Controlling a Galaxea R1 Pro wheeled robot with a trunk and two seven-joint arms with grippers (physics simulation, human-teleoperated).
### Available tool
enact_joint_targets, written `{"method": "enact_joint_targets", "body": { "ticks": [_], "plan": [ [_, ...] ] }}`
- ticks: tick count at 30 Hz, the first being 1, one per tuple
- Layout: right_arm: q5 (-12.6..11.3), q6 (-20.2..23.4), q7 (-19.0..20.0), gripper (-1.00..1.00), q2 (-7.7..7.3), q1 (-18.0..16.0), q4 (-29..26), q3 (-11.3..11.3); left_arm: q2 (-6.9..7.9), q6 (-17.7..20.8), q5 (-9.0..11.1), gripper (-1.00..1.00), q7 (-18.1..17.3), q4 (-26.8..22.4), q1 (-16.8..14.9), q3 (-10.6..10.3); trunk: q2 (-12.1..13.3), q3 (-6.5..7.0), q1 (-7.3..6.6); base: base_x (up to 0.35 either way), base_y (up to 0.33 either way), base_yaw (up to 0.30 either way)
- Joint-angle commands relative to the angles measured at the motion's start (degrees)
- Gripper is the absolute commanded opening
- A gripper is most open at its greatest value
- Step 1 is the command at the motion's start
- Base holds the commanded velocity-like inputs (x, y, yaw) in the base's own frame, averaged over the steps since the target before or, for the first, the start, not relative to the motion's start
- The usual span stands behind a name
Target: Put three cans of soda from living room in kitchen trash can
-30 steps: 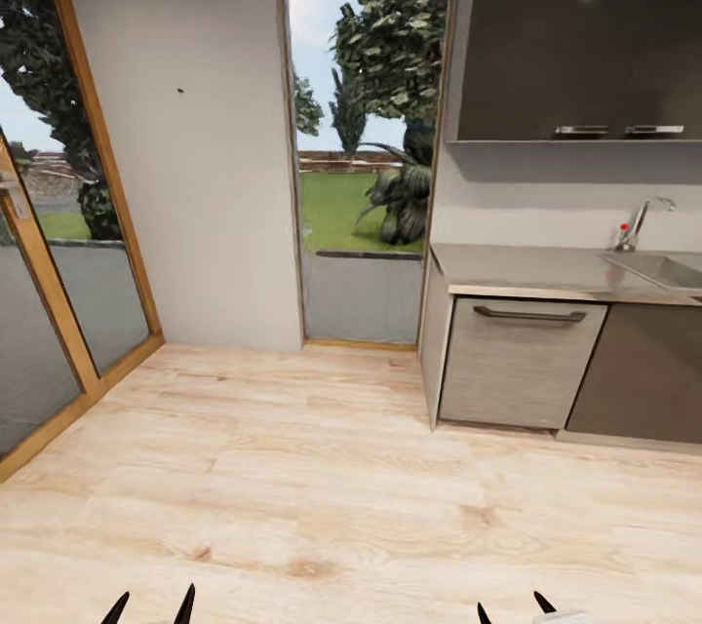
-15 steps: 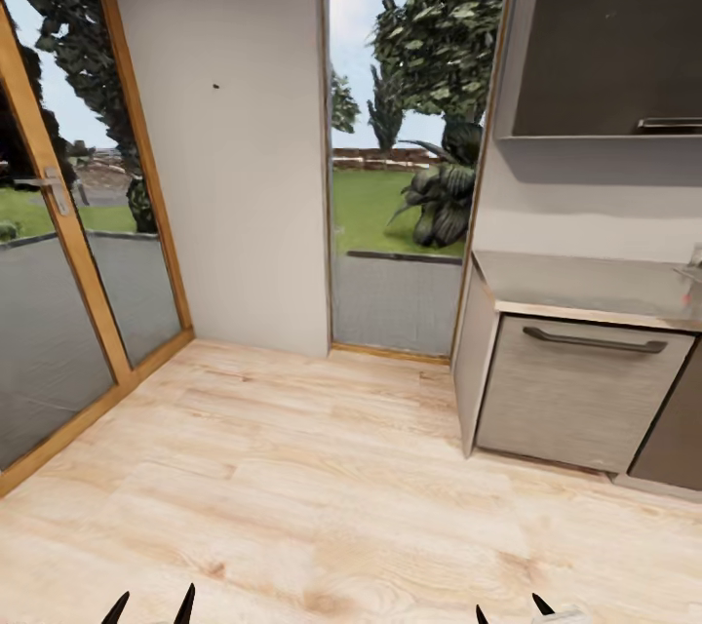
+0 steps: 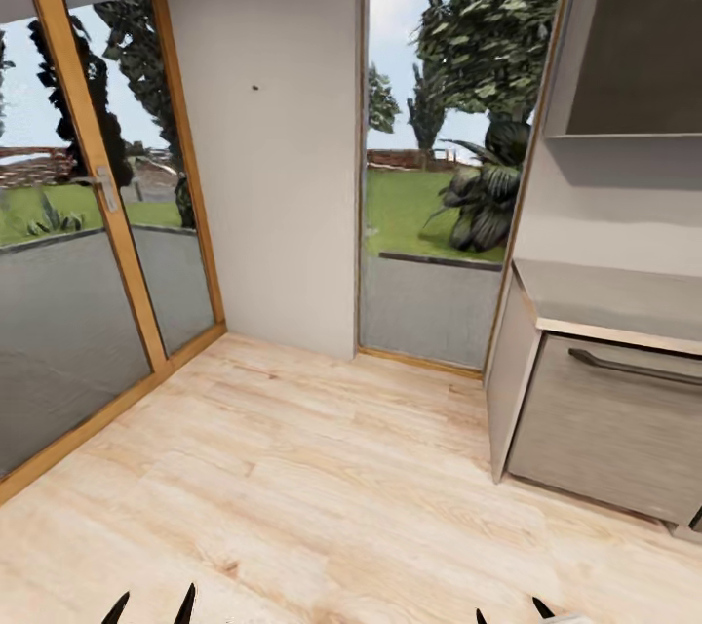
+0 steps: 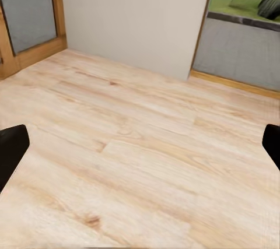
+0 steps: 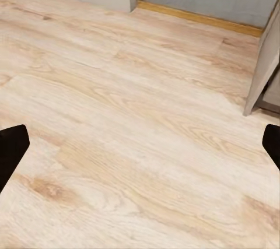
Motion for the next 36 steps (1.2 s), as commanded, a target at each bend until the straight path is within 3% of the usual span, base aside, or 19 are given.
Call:
{"method": "enact_joint_targets", "body": {
  "ticks": [1,12,22,36],
  "plan": [
    [0.0,0.0,0.0,1.00,0.00,0.0,0.0,0.0,0.00,0.0,0.0,1.00,0.0,0.0,0.0,0.0,0.0,0.00,0.00,-0.085,-0.011,0.248],
    [0.0,0.0,0.0,1.00,0.05,-0.1,0.6,0.1,0.00,0.0,0.0,1.00,0.0,0.0,0.0,0.0,0.0,0.00,0.00,-0.245,-0.003,0.115],
    [0.0,0.0,0.0,1.00,0.24,-0.1,0.9,0.1,0.00,0.0,0.0,1.00,0.0,-0.1,0.0,0.0,0.0,0.00,0.00,-0.119,0.000,0.242],
    [0.0,0.0,0.0,1.00,0.35,-0.1,0.9,0.1,0.00,0.0,0.0,1.00,0.0,0.0,0.0,0.0,0.0,0.00,0.00,-0.291,0.001,0.257]
  ]
}}
